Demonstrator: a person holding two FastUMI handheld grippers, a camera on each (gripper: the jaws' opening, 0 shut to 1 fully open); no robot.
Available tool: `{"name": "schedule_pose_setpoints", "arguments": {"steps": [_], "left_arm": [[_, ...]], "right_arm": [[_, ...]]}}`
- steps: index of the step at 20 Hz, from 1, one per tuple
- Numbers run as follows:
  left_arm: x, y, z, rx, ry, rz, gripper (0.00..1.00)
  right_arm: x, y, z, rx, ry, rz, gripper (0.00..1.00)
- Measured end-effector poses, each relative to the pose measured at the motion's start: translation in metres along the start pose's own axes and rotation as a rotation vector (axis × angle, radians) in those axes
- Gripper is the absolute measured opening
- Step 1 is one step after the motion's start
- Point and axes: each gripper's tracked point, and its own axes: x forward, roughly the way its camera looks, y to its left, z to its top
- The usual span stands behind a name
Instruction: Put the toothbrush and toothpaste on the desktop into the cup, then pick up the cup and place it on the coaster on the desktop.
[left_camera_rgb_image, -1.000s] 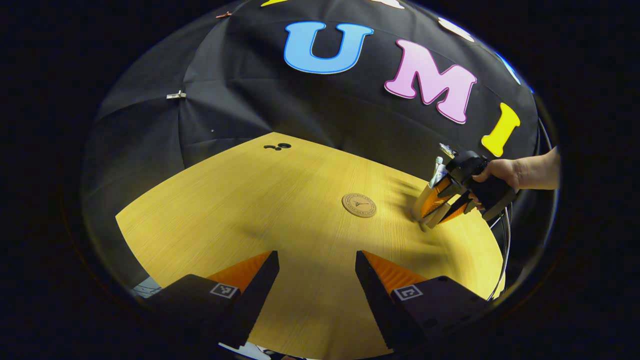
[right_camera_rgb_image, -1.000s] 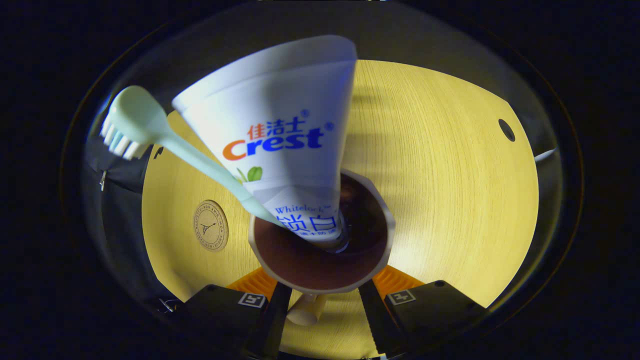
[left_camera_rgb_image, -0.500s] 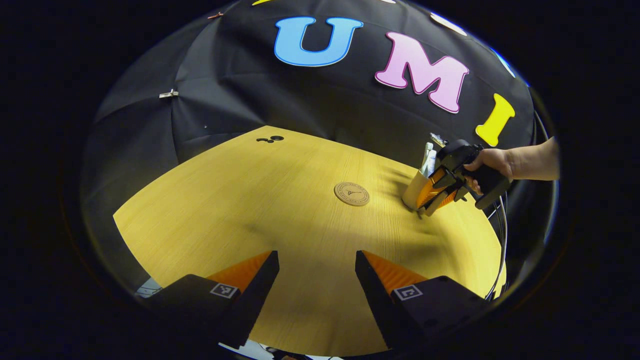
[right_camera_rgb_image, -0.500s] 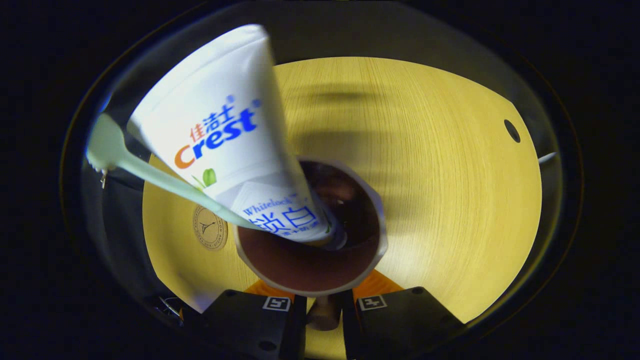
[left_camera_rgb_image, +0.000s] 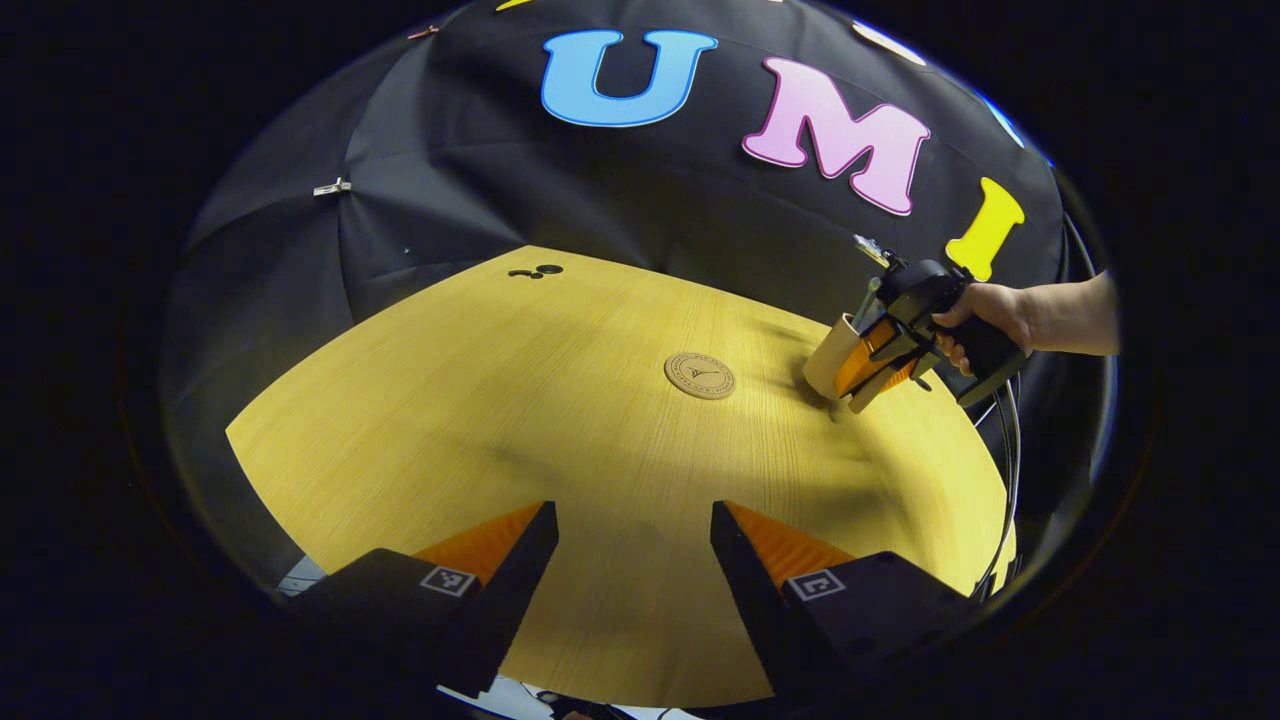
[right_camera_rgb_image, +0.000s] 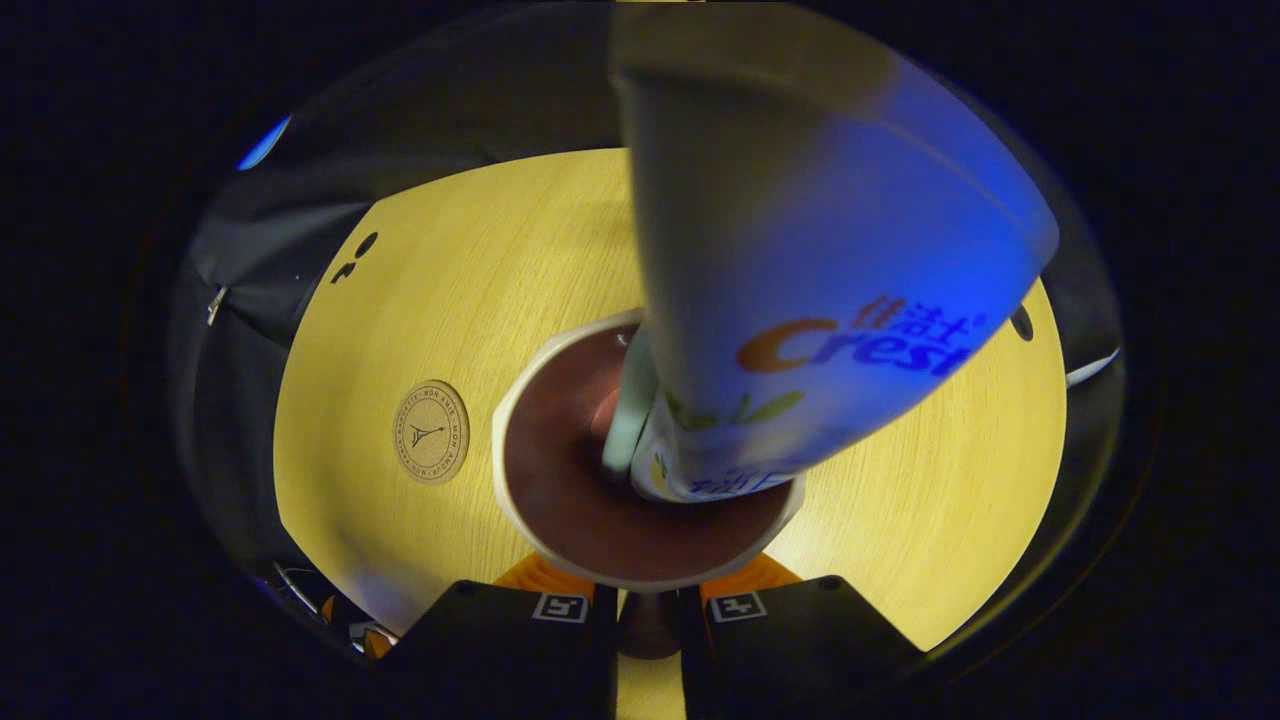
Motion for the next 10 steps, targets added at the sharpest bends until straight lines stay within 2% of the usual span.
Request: {"name": "schedule_pose_setpoints", "arguments": {"steps": [1, 2, 3, 5, 10], "left_arm": [[-0.001, 0.000, -0.002, 0.001, 0.002, -0.001, 0.97], [-0.001, 0.000, -0.003, 0.003, 0.005, -0.001, 0.97], [-0.002, 0.001, -0.003, 0.004, 0.005, -0.001, 0.97], [-0.002, 0.002, -0.004, 0.007, 0.005, -0.001, 0.97], [-0.009, 0.010, -0.007, 0.007, 0.006, 0.003, 0.97]], "right_arm": [[-0.001, 0.001, 0.000, -0.027, -0.008, -0.009, 0.29], [-0.004, 0.005, 0.001, -0.049, -0.019, -0.014, 0.23], [-0.006, 0.009, 0.003, -0.068, -0.030, -0.015, 0.29], [-0.013, 0.021, 0.008, -0.112, -0.041, -0.010, 0.29], [-0.018, 0.081, 0.024, -0.176, -0.063, 0.041, 0.29]]}}
